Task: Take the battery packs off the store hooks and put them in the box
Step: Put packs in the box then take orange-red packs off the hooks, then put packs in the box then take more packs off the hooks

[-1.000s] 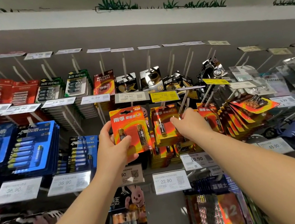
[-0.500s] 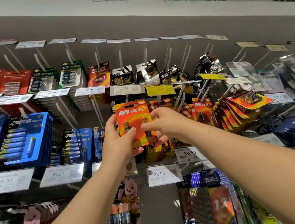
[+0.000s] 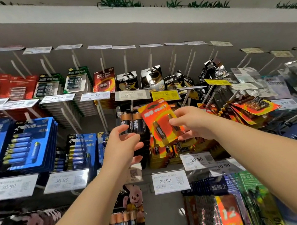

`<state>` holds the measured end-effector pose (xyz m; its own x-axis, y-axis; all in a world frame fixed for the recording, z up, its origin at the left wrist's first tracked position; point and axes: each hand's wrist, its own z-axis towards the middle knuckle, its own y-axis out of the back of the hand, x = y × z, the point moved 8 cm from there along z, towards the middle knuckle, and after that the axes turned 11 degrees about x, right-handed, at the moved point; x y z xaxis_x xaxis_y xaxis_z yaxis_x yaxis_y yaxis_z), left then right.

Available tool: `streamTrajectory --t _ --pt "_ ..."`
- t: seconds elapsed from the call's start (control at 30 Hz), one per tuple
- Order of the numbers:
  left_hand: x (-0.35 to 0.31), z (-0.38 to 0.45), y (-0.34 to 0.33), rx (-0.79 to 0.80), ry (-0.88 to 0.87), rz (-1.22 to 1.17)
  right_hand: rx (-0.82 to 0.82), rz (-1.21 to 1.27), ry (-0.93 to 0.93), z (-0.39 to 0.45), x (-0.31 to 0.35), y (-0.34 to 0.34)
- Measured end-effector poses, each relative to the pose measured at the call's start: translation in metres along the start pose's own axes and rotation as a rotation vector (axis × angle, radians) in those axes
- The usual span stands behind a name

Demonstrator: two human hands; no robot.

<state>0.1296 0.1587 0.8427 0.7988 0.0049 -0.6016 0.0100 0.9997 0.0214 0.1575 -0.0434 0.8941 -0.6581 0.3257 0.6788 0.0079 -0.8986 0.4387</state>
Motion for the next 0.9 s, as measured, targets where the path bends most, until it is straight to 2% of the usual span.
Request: streamTrajectory --t 0.1,0.3,0.5,0.9 --pt "0.0 -0.001 0.003 -0.005 -0.006 -0.002 0.037 -0.057 -0.005 0.002 -0.004 -0.005" --pt "-0.007 0.0 0.006 -0.003 -0.032 0.001 -0.118 0.022 -0.036 0.008 -0.011 0.006" --pt "-0.013 -0.002 0.01 -0.01 -0.044 -0.01 -0.238 0.13 0.032 0.007 -0.006 0.023" --pt "-0.017 -0.004 0.005 -0.002 -0.046 0.038 -0.19 0.119 -0.144 0.012 -0.023 0.015"
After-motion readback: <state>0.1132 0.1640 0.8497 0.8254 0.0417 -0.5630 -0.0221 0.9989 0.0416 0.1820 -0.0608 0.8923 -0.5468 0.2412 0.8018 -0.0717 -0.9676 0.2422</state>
